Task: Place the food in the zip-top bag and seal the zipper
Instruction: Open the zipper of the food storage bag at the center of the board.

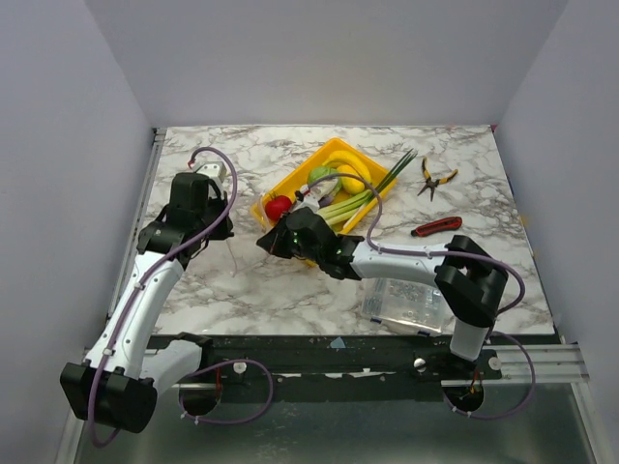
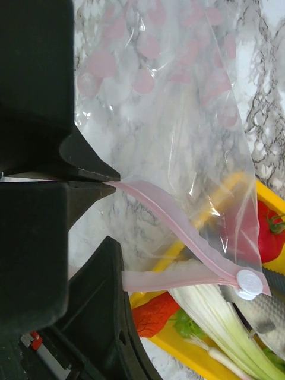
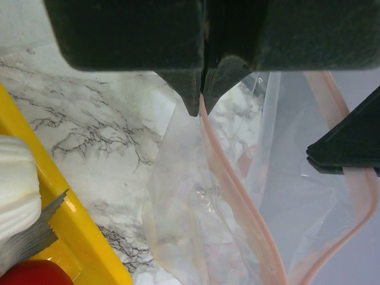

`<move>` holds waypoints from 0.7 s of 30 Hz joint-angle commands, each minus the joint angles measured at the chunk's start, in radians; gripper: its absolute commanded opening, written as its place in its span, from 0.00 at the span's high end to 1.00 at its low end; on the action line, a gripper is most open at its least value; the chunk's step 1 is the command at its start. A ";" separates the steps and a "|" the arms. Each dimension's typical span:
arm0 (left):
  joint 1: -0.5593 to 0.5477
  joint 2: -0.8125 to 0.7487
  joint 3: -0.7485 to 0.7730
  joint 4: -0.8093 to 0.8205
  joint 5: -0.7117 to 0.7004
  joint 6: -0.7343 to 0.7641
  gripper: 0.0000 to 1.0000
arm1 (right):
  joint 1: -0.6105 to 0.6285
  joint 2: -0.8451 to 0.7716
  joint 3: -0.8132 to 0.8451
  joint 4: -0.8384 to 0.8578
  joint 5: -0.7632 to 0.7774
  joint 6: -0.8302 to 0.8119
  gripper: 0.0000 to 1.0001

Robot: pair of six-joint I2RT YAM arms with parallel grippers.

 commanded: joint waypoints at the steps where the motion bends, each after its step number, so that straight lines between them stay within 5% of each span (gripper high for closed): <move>1: 0.026 0.014 0.005 0.002 0.027 0.027 1.00 | -0.044 0.032 -0.002 0.088 -0.114 -0.051 1.00; 4: 0.027 0.009 -0.022 0.030 0.032 0.042 1.00 | -0.055 0.037 -0.003 0.097 -0.130 -0.058 1.00; 12: 0.027 0.094 0.004 -0.003 -0.023 0.016 1.00 | -0.057 0.097 0.143 -0.080 -0.161 -0.249 0.64; 18: 0.027 0.070 0.000 -0.001 -0.019 -0.008 1.00 | -0.088 0.017 0.094 -0.111 -0.125 -0.311 0.33; 21: 0.028 0.073 0.007 -0.014 -0.026 -0.029 1.00 | -0.138 -0.028 0.059 -0.120 -0.149 -0.250 0.30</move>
